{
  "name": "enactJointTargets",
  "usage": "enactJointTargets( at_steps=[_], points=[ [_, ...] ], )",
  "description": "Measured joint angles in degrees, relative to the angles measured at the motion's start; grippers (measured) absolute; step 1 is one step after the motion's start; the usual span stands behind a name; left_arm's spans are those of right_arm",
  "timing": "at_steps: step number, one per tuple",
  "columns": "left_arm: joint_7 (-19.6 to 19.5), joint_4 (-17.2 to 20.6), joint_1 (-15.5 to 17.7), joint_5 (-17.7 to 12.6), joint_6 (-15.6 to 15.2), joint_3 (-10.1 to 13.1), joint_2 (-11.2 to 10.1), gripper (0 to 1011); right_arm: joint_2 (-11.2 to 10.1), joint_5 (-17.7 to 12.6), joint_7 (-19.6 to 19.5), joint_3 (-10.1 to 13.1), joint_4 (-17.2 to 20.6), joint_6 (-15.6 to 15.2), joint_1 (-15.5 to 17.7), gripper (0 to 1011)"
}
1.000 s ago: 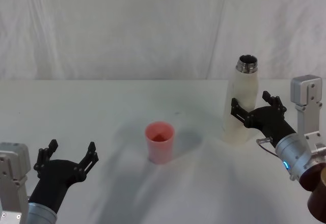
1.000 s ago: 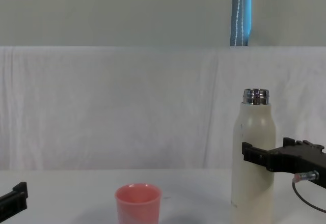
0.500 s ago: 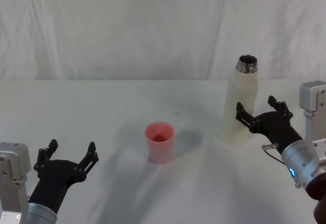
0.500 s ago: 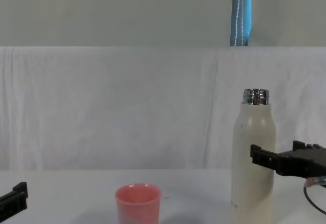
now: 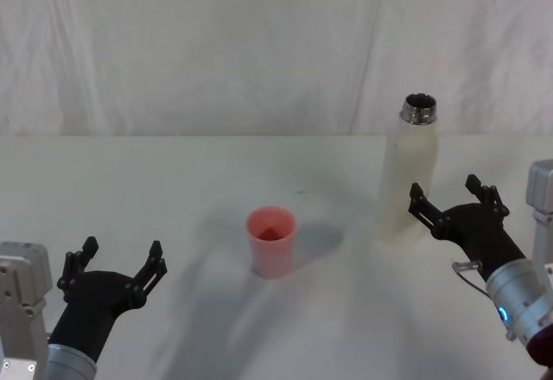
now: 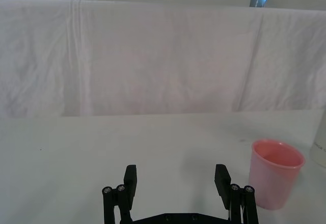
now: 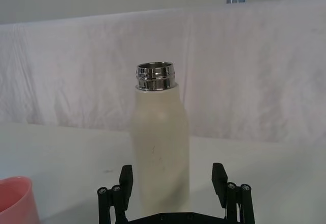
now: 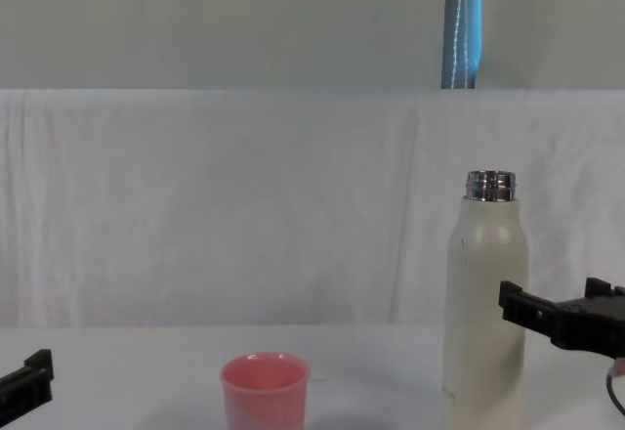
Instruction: Grasp the thermos with one hand and pour water into the cup lid.
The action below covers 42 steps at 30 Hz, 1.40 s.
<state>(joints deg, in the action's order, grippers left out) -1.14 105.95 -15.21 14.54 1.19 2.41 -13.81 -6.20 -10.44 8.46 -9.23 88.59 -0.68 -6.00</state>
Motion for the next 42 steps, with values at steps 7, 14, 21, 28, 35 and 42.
enactJointTargets(
  at_steps=[7, 14, 21, 28, 35, 42],
  points=[
    [0.0, 0.0, 0.0, 0.0, 0.0, 0.0, 0.0, 1001, 0.2, 0.9, -1.0, -0.1, 2.1, 1.8, 3.0, 1001],
    [0.0, 0.0, 0.0, 0.0, 0.0, 0.0, 0.0, 1001, 0.2, 3.8, -2.5, -0.4, 2.9, 3.6, 4.9, 1001],
    [0.0, 0.0, 0.0, 0.0, 0.0, 0.0, 0.0, 1001, 0.3, 6.4, -2.9, -0.8, 3.5, 5.3, 6.2, 1001],
    [0.0, 0.0, 0.0, 0.0, 0.0, 0.0, 0.0, 1001, 1.0, 7.5, -2.8, -1.0, 3.5, 6.3, 6.5, 1001],
    [0.0, 0.0, 0.0, 0.0, 0.0, 0.0, 0.0, 1001, 2.1, 7.9, -2.5, -1.7, 3.8, 6.5, 7.0, 1001],
    [0.0, 0.0, 0.0, 0.0, 0.0, 0.0, 0.0, 1001, 2.9, 8.5, -2.8, -1.9, 3.8, 6.9, 7.6, 1001]
  ],
)
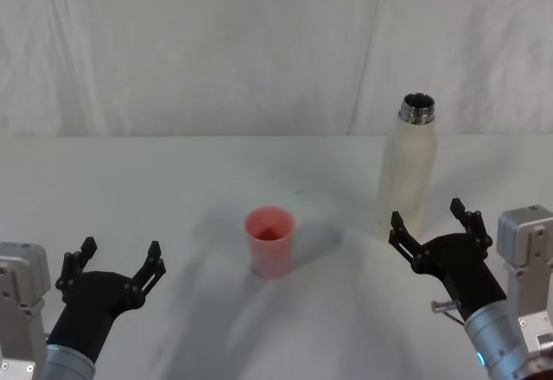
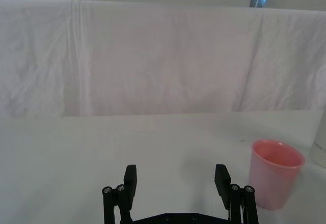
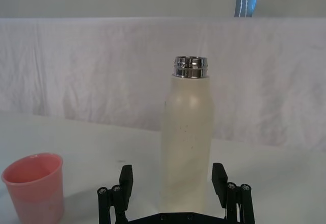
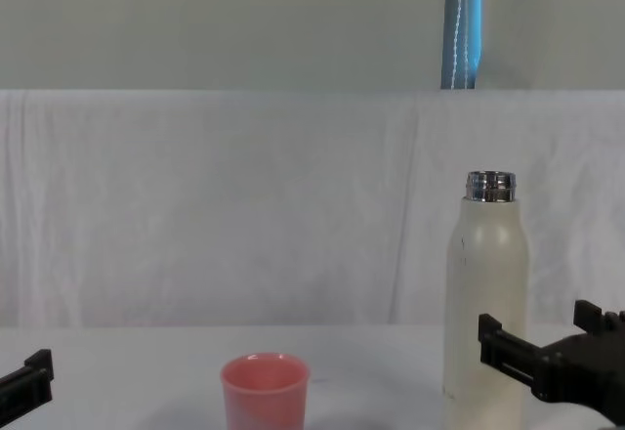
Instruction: Grasp the thermos with one hand and pour water into the cup lid.
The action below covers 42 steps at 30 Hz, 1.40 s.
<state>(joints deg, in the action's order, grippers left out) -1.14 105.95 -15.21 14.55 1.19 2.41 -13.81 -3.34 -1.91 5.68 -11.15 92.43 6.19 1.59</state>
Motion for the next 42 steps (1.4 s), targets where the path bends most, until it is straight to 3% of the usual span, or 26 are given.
enactJointTargets(
  at_steps=[10, 42],
  points=[
    [0.0, 0.0, 0.0, 0.0, 0.0, 0.0, 0.0, 1001, 0.1, 0.5, 0.1, 0.0, -0.6, 0.9, 0.9, 1001],
    [0.0, 0.0, 0.0, 0.0, 0.0, 0.0, 0.0, 1001, -1.8, -0.5, 3.1, -1.3, -1.5, -1.5, 0.6, 1001]
  ],
)
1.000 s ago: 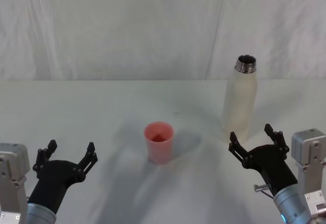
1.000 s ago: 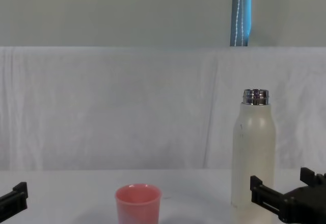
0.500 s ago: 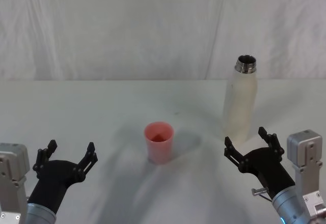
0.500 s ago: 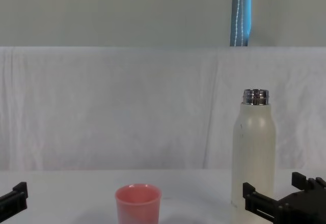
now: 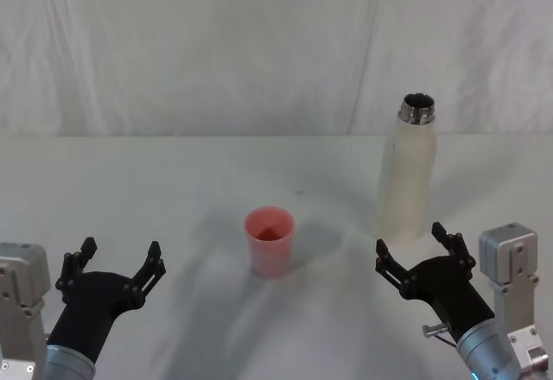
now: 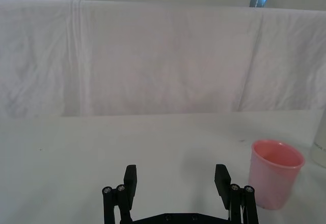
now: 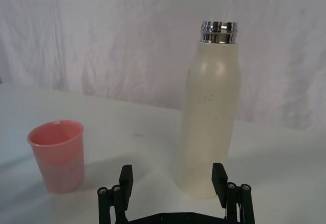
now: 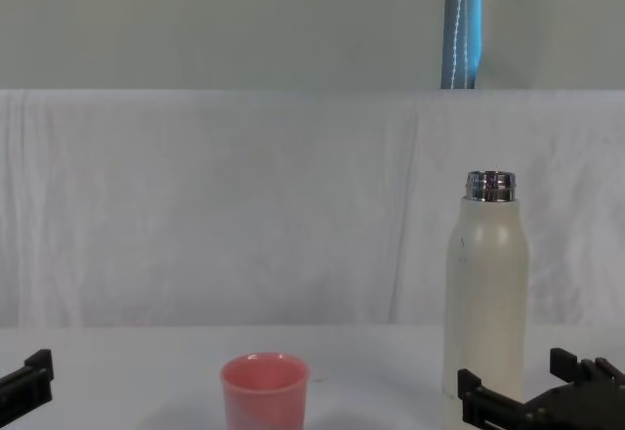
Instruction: Grasp the thermos with one hand and pour water into the cup lid.
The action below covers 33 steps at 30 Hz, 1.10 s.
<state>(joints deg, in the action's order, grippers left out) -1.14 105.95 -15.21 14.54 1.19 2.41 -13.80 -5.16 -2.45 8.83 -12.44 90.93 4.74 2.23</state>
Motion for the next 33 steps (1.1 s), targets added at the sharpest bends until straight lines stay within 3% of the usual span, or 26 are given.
enactJointTargets(
  at_steps=[33],
  points=[
    [0.0, 0.0, 0.0, 0.0, 0.0, 0.0, 0.0, 1001, 0.0, 0.0, 0.1, 0.0, -0.1, 0.0, 0.0, 1001]
  ],
)
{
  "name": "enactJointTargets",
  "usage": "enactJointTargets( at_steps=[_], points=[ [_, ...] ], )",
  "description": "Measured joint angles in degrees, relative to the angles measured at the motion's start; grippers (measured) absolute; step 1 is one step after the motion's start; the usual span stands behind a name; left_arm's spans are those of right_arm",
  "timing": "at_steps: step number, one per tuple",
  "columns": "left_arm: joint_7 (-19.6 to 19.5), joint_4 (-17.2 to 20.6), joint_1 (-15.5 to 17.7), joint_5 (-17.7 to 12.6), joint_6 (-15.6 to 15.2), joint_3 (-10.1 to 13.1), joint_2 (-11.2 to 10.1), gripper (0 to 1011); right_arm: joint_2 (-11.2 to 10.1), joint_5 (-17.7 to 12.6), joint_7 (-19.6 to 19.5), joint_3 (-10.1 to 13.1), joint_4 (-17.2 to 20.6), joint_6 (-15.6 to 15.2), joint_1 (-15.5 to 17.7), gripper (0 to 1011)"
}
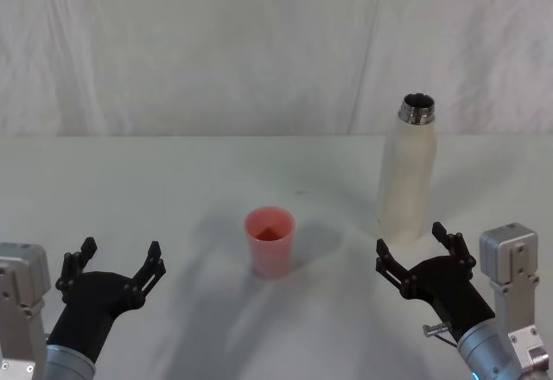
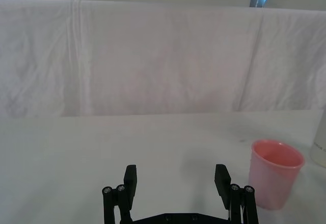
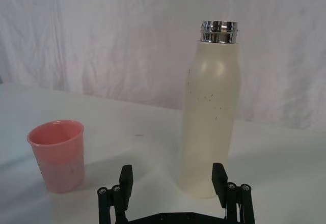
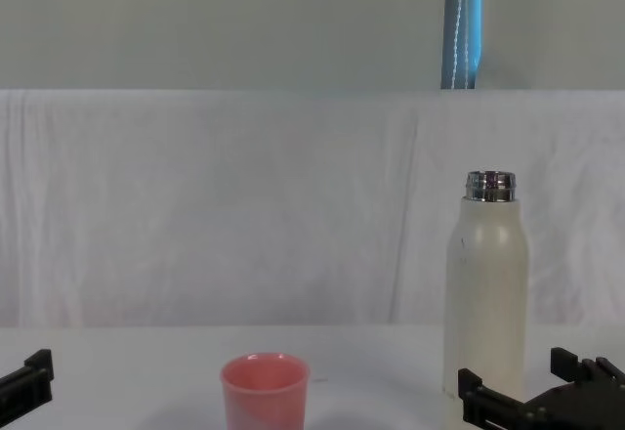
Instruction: Grasp the thermos with one hand and pour water into the cup lid.
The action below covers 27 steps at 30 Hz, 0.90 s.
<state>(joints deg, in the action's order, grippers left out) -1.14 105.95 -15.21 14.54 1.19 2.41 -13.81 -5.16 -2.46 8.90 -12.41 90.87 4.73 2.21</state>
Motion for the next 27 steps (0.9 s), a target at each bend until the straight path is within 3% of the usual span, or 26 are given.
enactJointTargets(
  at_steps=[27],
  points=[
    [0.0, 0.0, 0.0, 0.0, 0.0, 0.0, 0.0, 1001, 0.0, 0.0, 0.0, 0.0, 0.0, 0.0, 0.0, 1001]
  ],
)
